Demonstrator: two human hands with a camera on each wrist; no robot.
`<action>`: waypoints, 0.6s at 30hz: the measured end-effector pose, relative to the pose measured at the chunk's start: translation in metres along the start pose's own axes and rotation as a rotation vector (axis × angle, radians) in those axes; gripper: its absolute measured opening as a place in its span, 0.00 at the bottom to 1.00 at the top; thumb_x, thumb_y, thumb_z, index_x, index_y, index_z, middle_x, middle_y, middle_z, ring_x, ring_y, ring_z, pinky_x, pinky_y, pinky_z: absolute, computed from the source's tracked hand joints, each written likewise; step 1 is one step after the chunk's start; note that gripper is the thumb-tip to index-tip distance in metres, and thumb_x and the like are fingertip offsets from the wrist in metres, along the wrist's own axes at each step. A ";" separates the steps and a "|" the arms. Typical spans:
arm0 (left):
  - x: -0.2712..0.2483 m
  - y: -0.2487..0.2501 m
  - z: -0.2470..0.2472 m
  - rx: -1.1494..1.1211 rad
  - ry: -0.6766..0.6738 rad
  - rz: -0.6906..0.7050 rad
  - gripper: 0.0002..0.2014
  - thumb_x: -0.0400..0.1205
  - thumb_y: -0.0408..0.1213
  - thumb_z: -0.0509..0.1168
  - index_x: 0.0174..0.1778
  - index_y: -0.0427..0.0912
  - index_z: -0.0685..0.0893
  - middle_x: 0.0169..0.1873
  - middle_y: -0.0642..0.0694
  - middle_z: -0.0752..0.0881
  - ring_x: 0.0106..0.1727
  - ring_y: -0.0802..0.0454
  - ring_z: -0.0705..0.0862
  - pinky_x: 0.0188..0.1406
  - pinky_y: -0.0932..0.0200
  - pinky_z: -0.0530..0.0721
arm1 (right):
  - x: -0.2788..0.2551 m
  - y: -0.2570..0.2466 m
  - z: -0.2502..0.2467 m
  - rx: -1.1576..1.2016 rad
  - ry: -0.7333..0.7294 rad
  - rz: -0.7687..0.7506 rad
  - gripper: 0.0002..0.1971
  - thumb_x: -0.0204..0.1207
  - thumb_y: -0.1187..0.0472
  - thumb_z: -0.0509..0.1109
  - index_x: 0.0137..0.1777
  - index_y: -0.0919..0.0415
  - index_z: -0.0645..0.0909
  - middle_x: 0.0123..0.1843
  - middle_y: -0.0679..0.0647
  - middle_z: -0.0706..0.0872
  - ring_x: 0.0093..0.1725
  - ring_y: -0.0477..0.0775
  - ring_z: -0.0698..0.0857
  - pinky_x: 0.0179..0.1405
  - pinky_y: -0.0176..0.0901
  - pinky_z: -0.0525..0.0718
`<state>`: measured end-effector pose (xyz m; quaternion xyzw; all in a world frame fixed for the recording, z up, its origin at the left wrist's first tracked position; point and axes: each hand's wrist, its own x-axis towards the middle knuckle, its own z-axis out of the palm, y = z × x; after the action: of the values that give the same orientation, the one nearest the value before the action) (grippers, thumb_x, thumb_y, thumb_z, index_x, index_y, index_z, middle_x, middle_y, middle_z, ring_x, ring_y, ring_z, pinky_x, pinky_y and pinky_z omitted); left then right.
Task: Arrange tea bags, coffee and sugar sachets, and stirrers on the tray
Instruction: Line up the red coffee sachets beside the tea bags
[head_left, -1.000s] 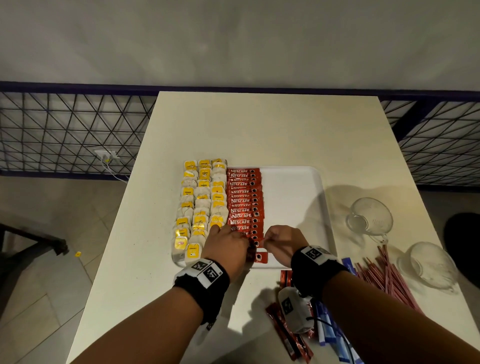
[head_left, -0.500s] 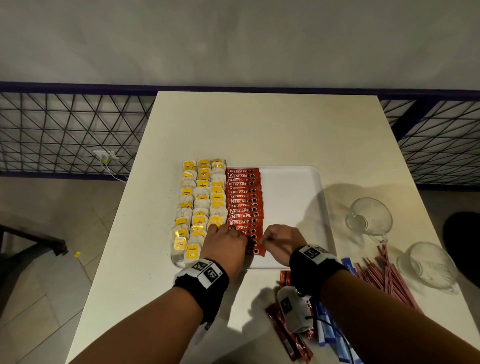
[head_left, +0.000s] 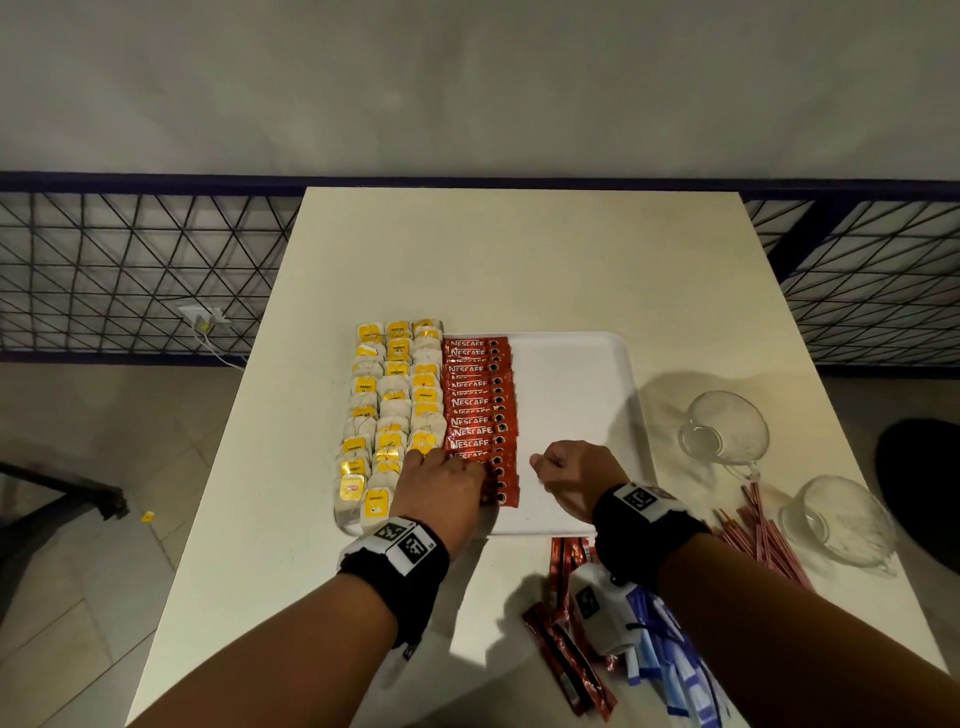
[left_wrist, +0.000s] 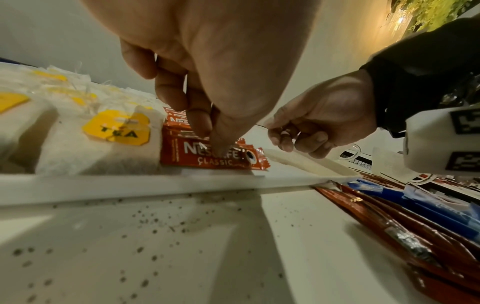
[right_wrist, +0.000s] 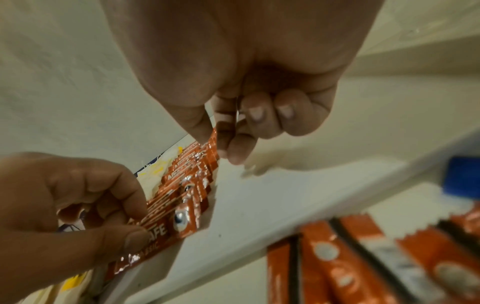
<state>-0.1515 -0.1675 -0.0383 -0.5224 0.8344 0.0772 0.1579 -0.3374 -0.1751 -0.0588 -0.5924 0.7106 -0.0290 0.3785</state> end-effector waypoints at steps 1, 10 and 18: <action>-0.002 0.000 -0.001 0.004 -0.002 0.002 0.12 0.80 0.37 0.58 0.59 0.46 0.78 0.58 0.47 0.84 0.63 0.43 0.76 0.63 0.48 0.66 | -0.002 0.003 -0.003 -0.011 -0.001 -0.010 0.18 0.82 0.46 0.60 0.36 0.58 0.78 0.41 0.53 0.87 0.43 0.54 0.83 0.42 0.43 0.75; -0.046 0.043 -0.015 -0.231 0.325 0.497 0.05 0.69 0.42 0.65 0.32 0.48 0.86 0.29 0.53 0.84 0.29 0.53 0.83 0.30 0.64 0.84 | -0.048 0.032 -0.033 -0.218 -0.143 -0.226 0.07 0.76 0.54 0.68 0.50 0.52 0.85 0.46 0.48 0.87 0.49 0.51 0.83 0.54 0.44 0.80; -0.076 0.090 0.035 0.083 -0.105 0.733 0.15 0.71 0.48 0.63 0.53 0.60 0.87 0.49 0.60 0.86 0.54 0.51 0.82 0.46 0.59 0.80 | -0.094 0.054 -0.037 -0.634 -0.419 -0.421 0.12 0.77 0.64 0.61 0.56 0.54 0.82 0.57 0.54 0.83 0.54 0.57 0.80 0.47 0.42 0.73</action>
<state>-0.1947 -0.0531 -0.0480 -0.1773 0.9593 0.1212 0.1833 -0.4017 -0.0931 -0.0121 -0.8045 0.4557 0.2349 0.2999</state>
